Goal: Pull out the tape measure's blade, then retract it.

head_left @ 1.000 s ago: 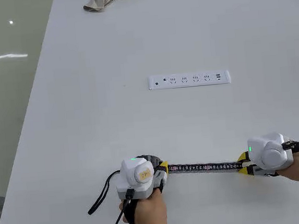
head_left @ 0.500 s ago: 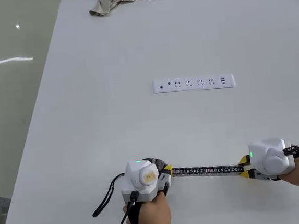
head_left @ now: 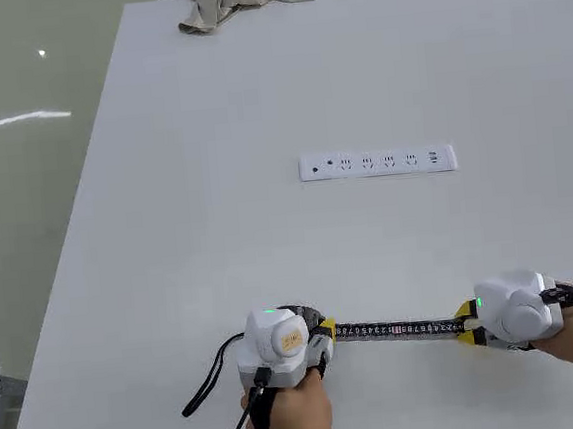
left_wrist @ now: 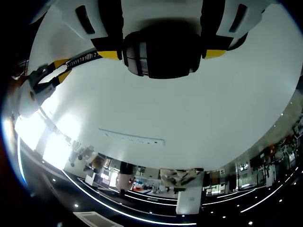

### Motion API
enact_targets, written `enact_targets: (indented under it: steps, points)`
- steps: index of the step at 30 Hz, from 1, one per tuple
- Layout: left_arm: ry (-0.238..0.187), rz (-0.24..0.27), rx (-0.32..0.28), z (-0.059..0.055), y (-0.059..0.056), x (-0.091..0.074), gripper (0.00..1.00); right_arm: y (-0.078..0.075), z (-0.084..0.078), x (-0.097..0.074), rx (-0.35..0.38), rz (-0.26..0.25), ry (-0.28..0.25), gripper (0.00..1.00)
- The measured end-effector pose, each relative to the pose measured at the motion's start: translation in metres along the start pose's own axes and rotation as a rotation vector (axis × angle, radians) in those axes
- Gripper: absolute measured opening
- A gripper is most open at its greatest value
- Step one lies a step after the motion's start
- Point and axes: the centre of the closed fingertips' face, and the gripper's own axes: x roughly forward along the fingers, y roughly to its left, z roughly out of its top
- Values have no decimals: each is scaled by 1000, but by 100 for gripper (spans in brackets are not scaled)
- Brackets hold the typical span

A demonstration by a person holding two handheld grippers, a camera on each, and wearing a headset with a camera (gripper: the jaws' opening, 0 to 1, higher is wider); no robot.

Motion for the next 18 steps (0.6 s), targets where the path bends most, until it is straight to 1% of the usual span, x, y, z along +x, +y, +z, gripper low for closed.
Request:
enact_targets:
  steps: [18]
  points:
    - [2,0,-2,-1,0,1,64,-1,16,7,-7,-1,-19,14]
